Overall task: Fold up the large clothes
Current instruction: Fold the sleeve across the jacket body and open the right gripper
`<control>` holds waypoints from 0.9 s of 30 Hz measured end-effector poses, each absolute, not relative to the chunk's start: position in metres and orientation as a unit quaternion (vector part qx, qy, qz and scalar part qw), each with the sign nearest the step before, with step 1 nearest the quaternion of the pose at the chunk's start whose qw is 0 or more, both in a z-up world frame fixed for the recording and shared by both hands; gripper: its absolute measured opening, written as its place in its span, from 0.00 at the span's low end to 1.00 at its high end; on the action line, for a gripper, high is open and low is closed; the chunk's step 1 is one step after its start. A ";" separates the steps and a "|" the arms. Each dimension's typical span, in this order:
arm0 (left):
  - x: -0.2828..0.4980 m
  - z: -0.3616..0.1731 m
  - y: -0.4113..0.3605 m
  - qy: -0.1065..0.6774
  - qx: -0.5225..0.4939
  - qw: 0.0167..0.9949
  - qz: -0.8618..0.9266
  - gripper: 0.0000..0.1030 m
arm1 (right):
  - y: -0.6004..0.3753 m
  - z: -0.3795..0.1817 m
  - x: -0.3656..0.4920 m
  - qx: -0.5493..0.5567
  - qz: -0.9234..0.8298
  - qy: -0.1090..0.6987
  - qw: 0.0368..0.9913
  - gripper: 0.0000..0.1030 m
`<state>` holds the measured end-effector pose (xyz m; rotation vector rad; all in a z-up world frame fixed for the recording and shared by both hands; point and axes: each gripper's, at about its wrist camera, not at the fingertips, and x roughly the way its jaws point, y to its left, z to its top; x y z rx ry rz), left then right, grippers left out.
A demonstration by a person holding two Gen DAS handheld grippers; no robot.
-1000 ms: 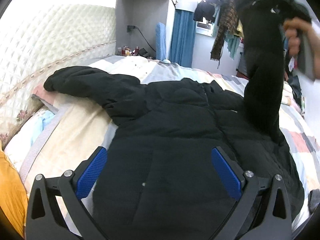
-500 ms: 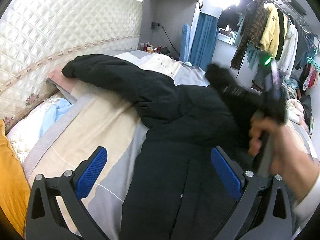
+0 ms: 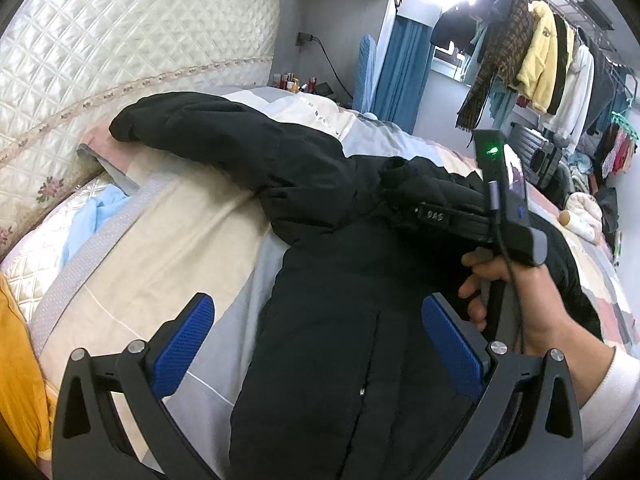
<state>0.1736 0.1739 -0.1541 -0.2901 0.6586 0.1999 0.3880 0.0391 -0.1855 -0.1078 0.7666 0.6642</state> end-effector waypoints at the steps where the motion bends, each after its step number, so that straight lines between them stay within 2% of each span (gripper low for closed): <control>1: 0.174 -0.153 0.174 0.321 -0.142 0.931 0.098 1.00 | 0.039 -0.180 0.386 -0.059 0.321 0.365 0.872 0.30; 2: 0.173 -0.152 0.173 0.320 -0.141 0.932 0.098 1.00 | 0.037 -0.175 0.384 -0.059 0.326 0.364 0.870 0.37; 4: 0.174 -0.151 0.170 0.320 -0.139 0.932 0.096 1.00 | 0.032 -0.163 0.380 -0.055 0.338 0.361 0.867 0.61; 5: 0.173 -0.150 0.169 0.320 -0.138 0.932 0.094 1.00 | 0.028 -0.155 0.377 -0.050 0.346 0.358 0.866 0.65; 17: 0.173 -0.143 0.145 0.313 -0.122 0.940 0.063 1.00 | -0.066 -0.076 0.344 -0.032 0.304 0.267 0.914 0.67; 27: 0.177 -0.136 0.117 0.308 -0.102 0.945 0.046 1.00 | -0.196 -0.065 0.324 0.006 0.199 0.238 0.950 0.67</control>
